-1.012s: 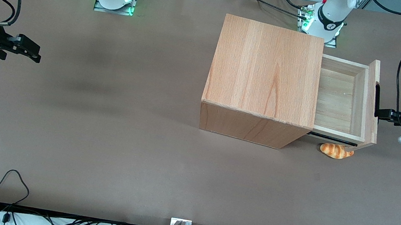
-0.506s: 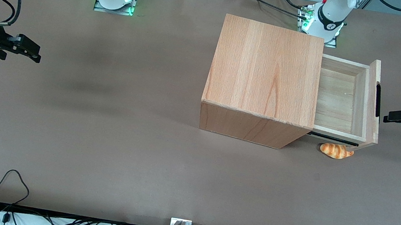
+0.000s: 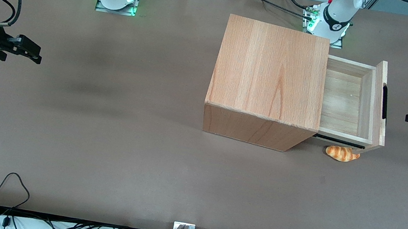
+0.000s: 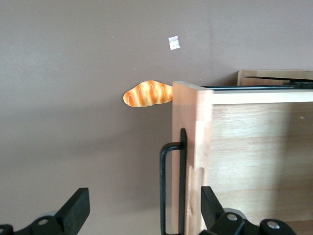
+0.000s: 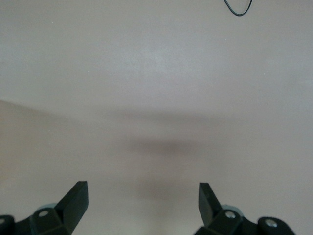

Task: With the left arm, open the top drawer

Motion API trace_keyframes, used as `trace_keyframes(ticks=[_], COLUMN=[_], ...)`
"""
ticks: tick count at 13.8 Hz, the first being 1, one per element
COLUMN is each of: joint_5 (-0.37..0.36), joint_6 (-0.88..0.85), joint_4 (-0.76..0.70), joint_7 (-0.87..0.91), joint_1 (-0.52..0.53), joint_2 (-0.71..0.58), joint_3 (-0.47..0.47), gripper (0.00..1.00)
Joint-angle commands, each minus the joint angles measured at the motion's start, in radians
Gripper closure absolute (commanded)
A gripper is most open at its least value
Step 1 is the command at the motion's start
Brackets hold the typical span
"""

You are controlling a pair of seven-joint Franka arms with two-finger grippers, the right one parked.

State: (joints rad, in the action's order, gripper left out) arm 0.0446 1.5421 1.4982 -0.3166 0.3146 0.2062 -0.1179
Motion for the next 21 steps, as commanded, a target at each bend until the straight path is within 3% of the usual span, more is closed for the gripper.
trace_keyframes(ticks=[1, 8, 11, 15, 21], joint_5=[0.0, 0.0, -0.044, -0.043, -0.009], joint_6=[-0.048, -0.091, -0.121, -0.138, -0.186], joint_4=[-0.024, -0.027, -0.039, -0.059, -0.159], joint_7=[0.025, 0.062, 0.096, 0.079, 0.1], joint_1=[0.004, -0.003, -0.141, -0.296, -0.304], joint_2=[-0.028, -0.083, -0.094, -0.108, -0.108], joint_3=[-0.016, -0.055, 0.022, 0.17, 0.188], gripper=[0.0, 0.0, 0.0, 0.0, 0.0])
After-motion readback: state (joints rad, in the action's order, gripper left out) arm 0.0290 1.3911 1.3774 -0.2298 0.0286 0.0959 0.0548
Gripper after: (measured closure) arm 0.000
